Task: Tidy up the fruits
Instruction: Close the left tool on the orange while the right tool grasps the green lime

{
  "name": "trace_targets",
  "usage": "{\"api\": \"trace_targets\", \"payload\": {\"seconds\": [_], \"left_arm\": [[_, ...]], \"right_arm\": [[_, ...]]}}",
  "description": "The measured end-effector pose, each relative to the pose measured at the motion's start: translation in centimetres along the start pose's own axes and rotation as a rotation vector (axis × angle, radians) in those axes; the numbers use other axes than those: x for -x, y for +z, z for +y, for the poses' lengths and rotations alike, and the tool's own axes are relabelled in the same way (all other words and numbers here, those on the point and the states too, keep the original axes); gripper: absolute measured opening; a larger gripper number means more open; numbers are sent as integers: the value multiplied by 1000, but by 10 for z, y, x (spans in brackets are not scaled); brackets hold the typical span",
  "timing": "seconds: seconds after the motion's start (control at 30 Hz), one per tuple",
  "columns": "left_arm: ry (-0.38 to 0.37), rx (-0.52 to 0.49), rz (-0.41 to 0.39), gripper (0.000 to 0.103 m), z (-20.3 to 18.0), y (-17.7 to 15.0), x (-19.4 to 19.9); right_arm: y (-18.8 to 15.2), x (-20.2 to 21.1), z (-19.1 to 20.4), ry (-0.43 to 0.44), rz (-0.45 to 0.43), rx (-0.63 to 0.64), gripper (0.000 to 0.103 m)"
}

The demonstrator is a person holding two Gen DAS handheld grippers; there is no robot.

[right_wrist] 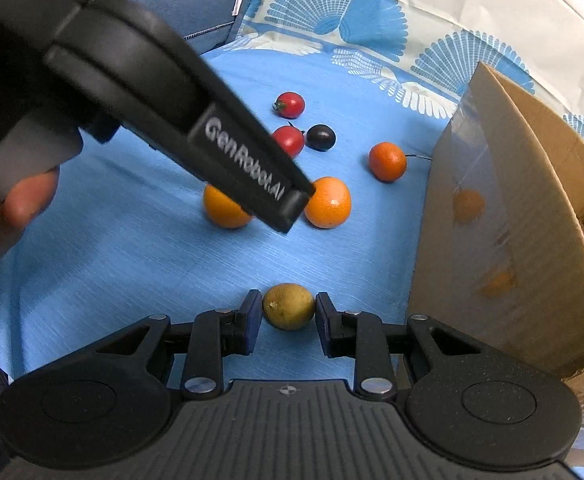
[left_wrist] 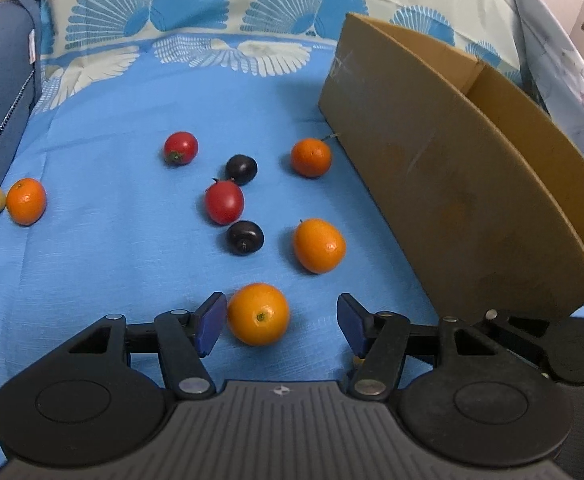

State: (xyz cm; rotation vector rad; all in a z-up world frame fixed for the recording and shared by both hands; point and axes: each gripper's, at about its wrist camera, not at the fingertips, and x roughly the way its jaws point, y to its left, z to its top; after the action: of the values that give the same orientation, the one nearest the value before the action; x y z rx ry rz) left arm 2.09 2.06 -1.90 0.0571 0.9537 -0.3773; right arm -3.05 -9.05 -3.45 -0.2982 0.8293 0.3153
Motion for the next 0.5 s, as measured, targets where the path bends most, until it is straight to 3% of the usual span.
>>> {"api": "trace_targets", "payload": {"seconds": [0.1,0.3,0.5], "left_arm": [[16,-28,10,65,-4,-1,-3],[67,-43,6,40,-8,-3,-6],[79,-68,-10,40,-12,-4,-2]], "right_arm": [[-1,3,1,-2,-3,-3,30],[-2,6,-3,0,-19,-35,30],[-3,5,-5,16,-8,-53,30]]}}
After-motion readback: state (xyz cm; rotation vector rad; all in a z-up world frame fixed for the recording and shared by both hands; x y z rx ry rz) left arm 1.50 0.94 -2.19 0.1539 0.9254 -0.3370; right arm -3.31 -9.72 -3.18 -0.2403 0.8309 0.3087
